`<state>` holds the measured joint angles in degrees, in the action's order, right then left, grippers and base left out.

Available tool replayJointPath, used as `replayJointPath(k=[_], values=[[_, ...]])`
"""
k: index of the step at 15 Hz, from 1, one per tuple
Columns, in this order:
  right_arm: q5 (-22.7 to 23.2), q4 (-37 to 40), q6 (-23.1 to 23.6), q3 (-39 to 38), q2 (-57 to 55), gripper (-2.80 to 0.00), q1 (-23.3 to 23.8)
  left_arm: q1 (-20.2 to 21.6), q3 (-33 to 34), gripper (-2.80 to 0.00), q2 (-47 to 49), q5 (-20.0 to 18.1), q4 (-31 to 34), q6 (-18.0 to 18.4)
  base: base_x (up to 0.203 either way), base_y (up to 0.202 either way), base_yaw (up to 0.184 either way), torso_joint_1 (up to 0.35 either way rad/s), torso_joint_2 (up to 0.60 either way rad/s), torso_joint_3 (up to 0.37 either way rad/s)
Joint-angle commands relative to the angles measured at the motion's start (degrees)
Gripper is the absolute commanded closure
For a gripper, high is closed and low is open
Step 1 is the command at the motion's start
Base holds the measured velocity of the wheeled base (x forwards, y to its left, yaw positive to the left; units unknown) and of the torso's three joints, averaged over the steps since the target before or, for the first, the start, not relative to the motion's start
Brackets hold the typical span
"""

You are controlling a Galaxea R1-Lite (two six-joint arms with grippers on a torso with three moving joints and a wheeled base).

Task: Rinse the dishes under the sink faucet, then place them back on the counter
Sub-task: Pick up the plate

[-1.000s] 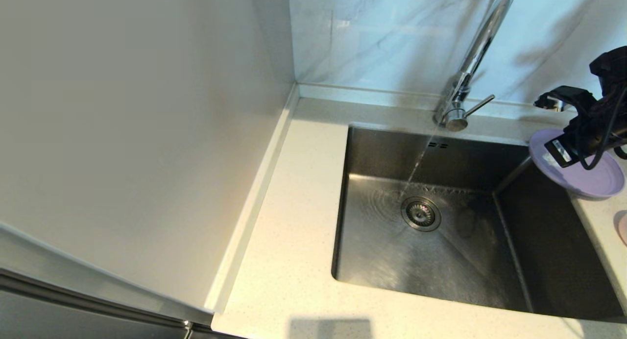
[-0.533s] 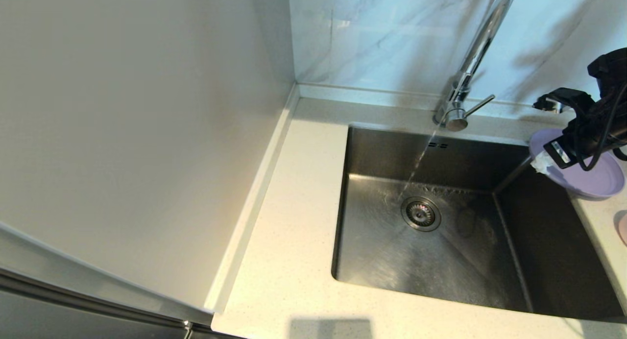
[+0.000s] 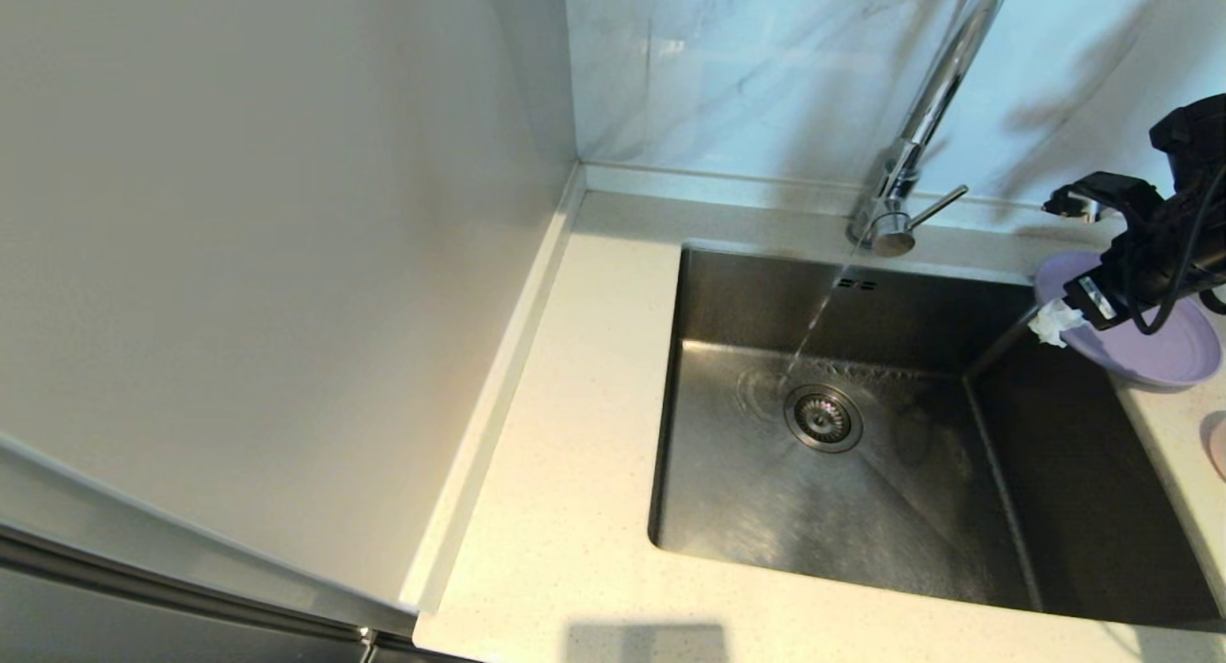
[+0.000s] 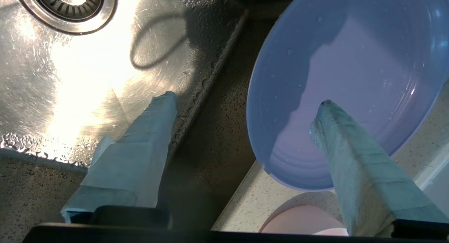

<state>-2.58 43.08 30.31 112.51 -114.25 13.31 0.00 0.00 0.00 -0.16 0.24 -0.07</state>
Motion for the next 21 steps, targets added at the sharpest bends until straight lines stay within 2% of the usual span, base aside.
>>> replayJointPath(k=[1, 9, 14, 19, 20, 21], values=[[0.0, 0.2, 0.2, 0.0, -0.3, -2.80, 0.8, 0.0, 0.0, 0.00, 0.0, 0.0, 0.0, 0.0, 0.000, 0.000, 0.000, 0.000, 0.00, 0.000], [-0.1, 0.1, 0.6, 0.1, -3.5, -2.80, 2.1, 0.0, 0.0, 0.00, 0.0, 0.0, 0.0, 0.0, 0.000, 0.000, 0.000, 0.000, 0.00, 0.000], [-1.3, -9.6, 4.7, 0.3, -6.6, -2.80, 3.5, 0.0, 0.0, 0.00, 0.0, 0.0, 0.0, 0.0, 0.000, 0.000, 0.000, 0.000, 0.00, 0.000], [-1.4, -10.8, 5.8, 0.3, -7.5, -2.80, 3.6, 0.0, 0.0, 0.00, 0.0, 0.0, 0.0, 0.0, 0.000, 0.000, 0.000, 0.000, 0.00, 0.000], [-1.4, -10.8, 6.5, 0.3, -7.6, 0.00, 3.6, 0.0, 0.0, 0.00, 0.0, 0.0, 0.0, 0.0, 0.000, 0.000, 0.000, 0.000, 0.00, 0.000], [-1.4, -10.8, 6.8, 0.3, -7.6, 0.00, 3.7, 0.0, 0.0, 0.00, 0.0, 0.0, 0.0, 0.0, 0.000, 0.000, 0.000, 0.000, 0.00, 0.000]])
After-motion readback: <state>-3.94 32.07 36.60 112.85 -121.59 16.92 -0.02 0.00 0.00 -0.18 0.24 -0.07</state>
